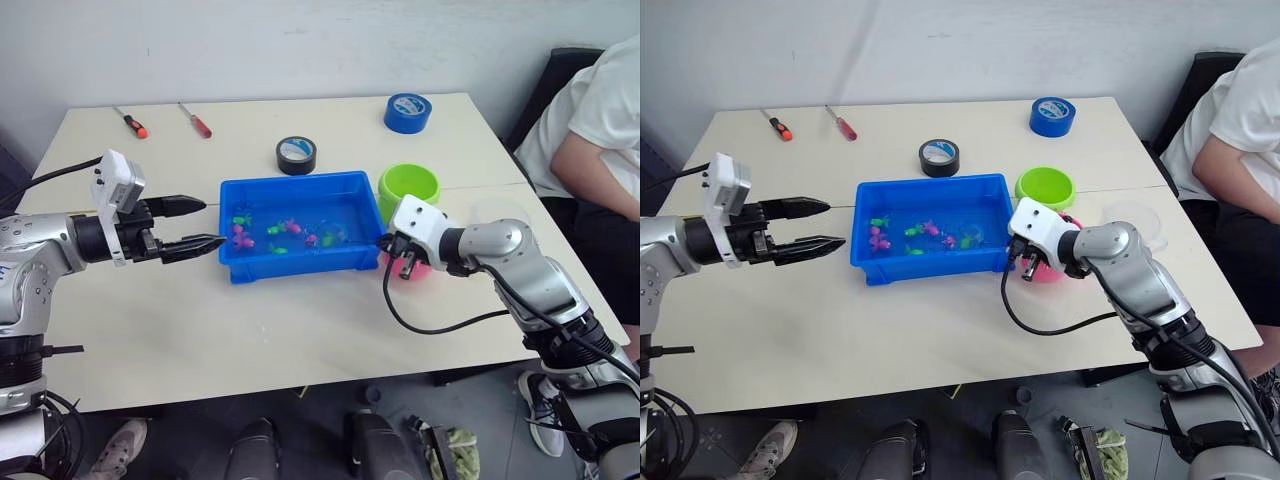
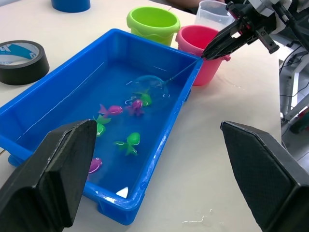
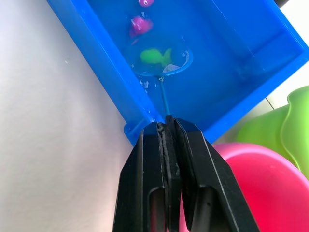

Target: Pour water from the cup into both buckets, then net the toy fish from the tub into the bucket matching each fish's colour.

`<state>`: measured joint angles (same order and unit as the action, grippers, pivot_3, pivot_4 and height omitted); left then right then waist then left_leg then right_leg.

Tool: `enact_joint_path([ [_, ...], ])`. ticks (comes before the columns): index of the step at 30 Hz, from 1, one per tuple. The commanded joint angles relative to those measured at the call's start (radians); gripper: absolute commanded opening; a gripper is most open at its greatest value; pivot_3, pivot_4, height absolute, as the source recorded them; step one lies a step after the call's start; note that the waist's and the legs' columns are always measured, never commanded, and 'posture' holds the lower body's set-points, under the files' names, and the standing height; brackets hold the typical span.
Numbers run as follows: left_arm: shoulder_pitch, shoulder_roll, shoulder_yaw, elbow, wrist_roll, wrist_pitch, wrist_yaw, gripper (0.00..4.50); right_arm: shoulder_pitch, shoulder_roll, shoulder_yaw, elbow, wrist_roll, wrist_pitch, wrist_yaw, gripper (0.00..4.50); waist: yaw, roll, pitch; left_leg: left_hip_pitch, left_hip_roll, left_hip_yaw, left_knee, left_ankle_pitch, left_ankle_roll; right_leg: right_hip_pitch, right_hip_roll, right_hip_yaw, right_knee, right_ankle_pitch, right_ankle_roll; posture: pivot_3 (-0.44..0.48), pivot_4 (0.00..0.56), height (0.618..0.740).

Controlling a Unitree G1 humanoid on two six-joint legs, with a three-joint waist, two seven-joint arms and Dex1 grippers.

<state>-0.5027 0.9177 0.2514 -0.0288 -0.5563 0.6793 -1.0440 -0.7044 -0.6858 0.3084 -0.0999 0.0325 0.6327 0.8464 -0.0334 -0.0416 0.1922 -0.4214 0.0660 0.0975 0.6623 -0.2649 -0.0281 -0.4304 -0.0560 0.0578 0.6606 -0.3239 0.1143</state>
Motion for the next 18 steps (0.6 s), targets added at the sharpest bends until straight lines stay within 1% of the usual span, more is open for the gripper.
enact_joint_path([
  [1, 0.004, 0.015, 0.04, -0.041, -0.027, 0.003, 0.007, 4.47, -0.027, -0.008, -0.002, -0.003, -0.024, -0.02, 0.014, 0.0, 0.001, 0.0, 0.0, 0.0, 0.0, 0.0, 0.0, 0.0, 0.0, 0.0, 0.0, 0.0, 0.0, 0.0, 0.0, 0.0, 0.15, 0.731],
  [7, 0.011, 0.014, 0.048, -0.053, -0.034, 0.009, 0.018, 4.47, -0.039, 0.012, -0.001, 0.019, -0.037, -0.032, 0.03, 0.0, 0.0, 0.0, 0.0, 0.0, 0.0, 0.0, 0.0, 0.0, 0.0, 0.0, 0.0, 0.0, 0.0, 0.0, 0.0, 0.0, 0.15, 0.731],
  [10, 0.013, 0.013, 0.052, -0.058, -0.038, 0.012, 0.024, 4.47, -0.043, 0.049, -0.004, 0.025, -0.024, -0.024, 0.027, 0.0, -0.001, 0.0, 0.0, 0.0, 0.0, 0.0, 0.0, 0.0, 0.0, 0.0, 0.0, 0.0, 0.0, 0.0, 0.0, 0.0, 0.15, 0.731],
  [14, 0.018, 0.012, 0.062, -0.066, -0.049, 0.019, 0.029, 4.47, -0.048, 0.107, -0.04, 0.049, -0.006, 0.0, -0.003, 0.0, -0.001, 0.0, 0.0, 0.0, 0.0, 0.0, 0.0, 0.0, 0.0, 0.0, 0.0, 0.0, 0.0, 0.0, 0.0, 0.0, 0.15, 0.731],
  [18, 0.019, 0.013, 0.063, -0.062, -0.056, 0.012, 0.025, 4.47, -0.048, 0.116, -0.075, 0.046, 0.009, 0.02, -0.017, 0.0, 0.0, 0.0, 0.0, 0.0, 0.0, 0.0, 0.0, 0.0, 0.0, 0.0, 0.0, 0.0, 0.0, 0.0, 0.0, 0.0, 0.15, 0.731],
])
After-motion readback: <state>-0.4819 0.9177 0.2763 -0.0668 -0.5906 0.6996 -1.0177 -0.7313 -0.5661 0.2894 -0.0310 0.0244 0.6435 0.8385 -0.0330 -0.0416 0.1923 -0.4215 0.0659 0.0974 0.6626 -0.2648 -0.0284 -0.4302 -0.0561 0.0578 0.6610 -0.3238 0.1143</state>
